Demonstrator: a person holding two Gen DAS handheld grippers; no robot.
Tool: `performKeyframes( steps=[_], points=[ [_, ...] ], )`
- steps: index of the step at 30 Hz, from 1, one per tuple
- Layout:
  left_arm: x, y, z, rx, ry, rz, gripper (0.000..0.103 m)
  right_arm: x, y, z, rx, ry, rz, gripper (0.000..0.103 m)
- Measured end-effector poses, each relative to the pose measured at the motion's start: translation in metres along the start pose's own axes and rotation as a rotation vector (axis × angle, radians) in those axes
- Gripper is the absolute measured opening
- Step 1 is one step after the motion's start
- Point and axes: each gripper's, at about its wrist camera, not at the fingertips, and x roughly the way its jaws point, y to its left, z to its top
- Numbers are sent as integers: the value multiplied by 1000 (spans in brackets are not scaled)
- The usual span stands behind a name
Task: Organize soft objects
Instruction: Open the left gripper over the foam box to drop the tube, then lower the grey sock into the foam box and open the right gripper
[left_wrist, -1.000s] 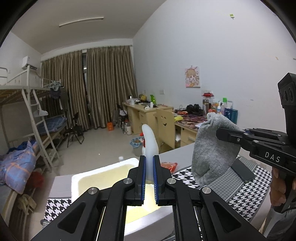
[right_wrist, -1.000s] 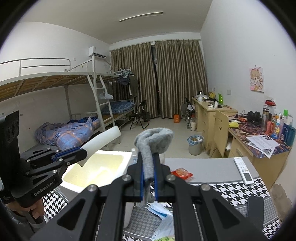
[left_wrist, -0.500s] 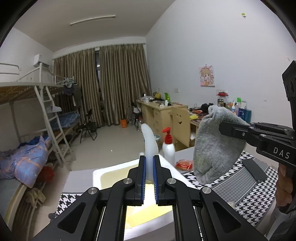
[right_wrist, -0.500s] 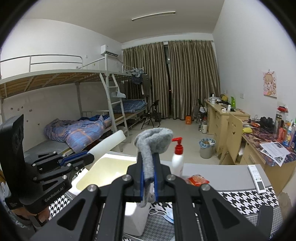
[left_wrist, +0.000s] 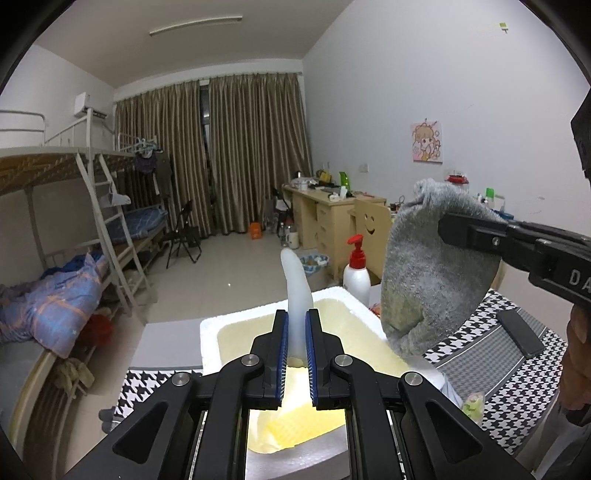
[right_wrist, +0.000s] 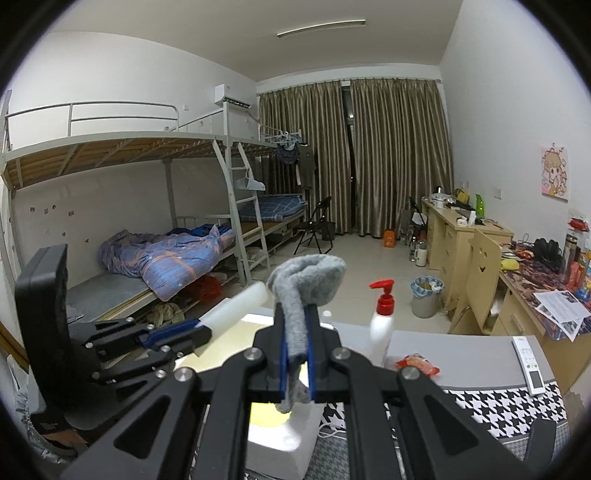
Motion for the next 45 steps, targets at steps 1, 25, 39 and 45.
performKeyframes(
  steps=[1, 25, 39, 45],
  points=[
    [2, 0, 0, 2, 7, -2, 11, 1, 1, 0, -2, 2, 3, 11],
    [-23, 40, -11, -87, -46, 151, 102, 29, 24, -3, -25, 65, 55, 11],
    [-31, 49, -18, -125, -51, 185, 102, 52, 32, -12, -34, 158, 85, 11],
    [-31, 50, -23, -133, -45, 185, 102, 59, 37, -16, -50, 201, 82, 22]
  ],
)
